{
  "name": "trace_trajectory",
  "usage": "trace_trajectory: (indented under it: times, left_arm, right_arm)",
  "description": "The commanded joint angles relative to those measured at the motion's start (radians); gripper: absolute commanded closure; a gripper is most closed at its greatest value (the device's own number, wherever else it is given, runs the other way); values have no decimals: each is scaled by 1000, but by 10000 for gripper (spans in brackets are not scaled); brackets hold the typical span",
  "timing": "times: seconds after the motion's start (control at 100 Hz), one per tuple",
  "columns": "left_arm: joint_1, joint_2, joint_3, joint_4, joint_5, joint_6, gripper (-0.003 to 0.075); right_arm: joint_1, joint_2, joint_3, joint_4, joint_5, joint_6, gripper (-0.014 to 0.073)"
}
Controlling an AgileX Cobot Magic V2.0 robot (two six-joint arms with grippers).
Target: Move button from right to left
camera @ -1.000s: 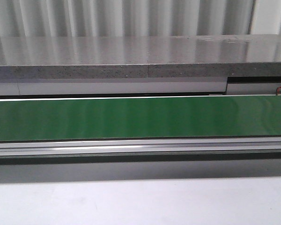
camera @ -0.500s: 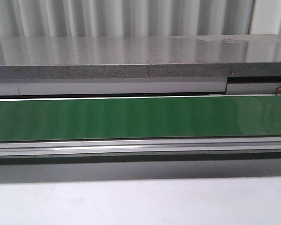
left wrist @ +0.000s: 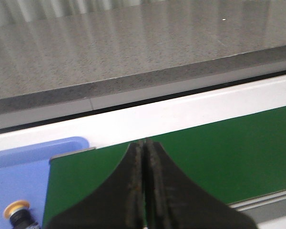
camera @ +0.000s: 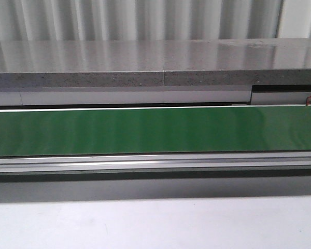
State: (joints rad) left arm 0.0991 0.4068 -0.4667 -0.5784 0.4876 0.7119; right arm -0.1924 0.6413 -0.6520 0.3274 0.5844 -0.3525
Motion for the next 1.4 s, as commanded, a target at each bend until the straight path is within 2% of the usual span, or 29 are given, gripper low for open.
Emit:
trace_trajectory:
  times: [0.0,0.38,0.75,0.94,1.13,1.39]
  left_arm:
    - [-25,-33,-4,165,-93,-216,740]
    - [-52,-238,186,628,-220,-689,740]
    - [-109,-403,373,701,-274,-790,740]
    - [-109,-448,447,711,-369,-807,740]
    - [-109,-448,490,712,-438,-824,740]
    - [-109,-448,490,723,-447,-824,740]
  right_arm:
    - [1,-2,-24,15,-66,-8,662]
    - [1,-2,-24,15,-66,-8,662]
    - [1,-2,-24,15,-66,-8,662]
    - [1,-2,-24,15,-64,-8,662]
    - [1,-2,-24,15,-64,-8,662]
    - [1,-2,-24,15,-64,-8,662]
